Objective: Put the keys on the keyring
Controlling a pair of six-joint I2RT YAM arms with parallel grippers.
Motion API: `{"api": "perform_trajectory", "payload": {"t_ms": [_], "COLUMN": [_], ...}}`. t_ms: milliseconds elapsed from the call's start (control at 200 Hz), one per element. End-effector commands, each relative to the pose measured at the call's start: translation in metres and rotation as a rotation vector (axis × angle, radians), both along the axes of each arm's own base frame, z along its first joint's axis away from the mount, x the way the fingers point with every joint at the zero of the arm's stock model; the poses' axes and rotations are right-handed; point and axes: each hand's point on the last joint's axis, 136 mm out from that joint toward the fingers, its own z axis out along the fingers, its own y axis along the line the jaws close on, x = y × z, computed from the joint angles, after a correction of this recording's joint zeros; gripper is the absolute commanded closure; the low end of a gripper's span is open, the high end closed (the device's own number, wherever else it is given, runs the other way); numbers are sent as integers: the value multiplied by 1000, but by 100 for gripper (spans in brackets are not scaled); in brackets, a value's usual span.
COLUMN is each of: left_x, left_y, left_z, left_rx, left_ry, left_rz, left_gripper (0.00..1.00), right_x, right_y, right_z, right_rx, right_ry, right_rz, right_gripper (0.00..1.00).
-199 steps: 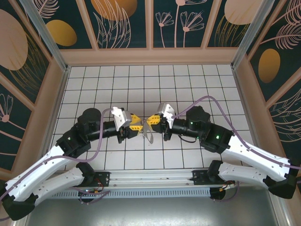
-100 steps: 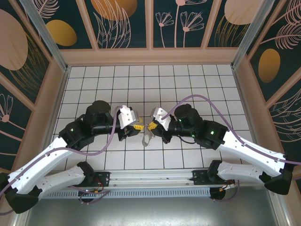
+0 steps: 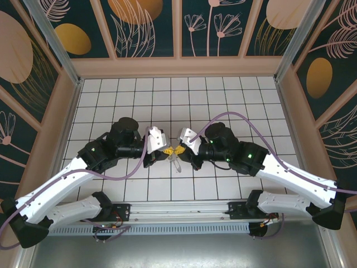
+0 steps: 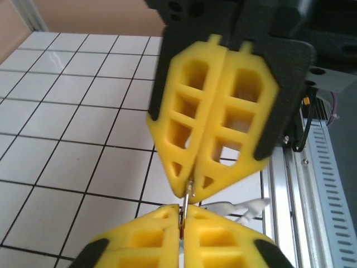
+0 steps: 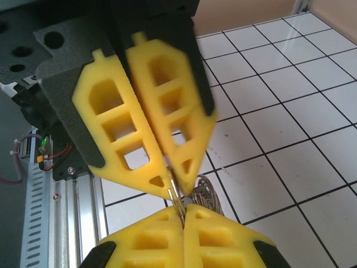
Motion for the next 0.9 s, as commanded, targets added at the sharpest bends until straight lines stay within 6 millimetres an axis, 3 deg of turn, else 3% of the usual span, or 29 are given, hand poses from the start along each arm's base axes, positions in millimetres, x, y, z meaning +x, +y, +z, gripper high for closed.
{"api": "perform_trajectory", "payload": {"t_ms": [0,205,270,896], "left_x": [-3,-8,-11,-25], "left_y": [-6,-1,0,2], "left_z": [14,35,42,56], "left_rx": [-49,-192,-230,-389], "left_ry": [-14,-61,-65,-26], "left_rz": [-36,-7,-7,-40], "left_gripper": [100,100,100,100], "right_x": [-4,-3,-3,-7], "right_y": [7,3,1,-9], "right_z": [17,11,12,6], "right_rx": [50,56,75,101], "right_ry": [-24,-4,0,28], "right_rz": [39,12,-4,-35], "right_gripper": [100,100,95,85]}}
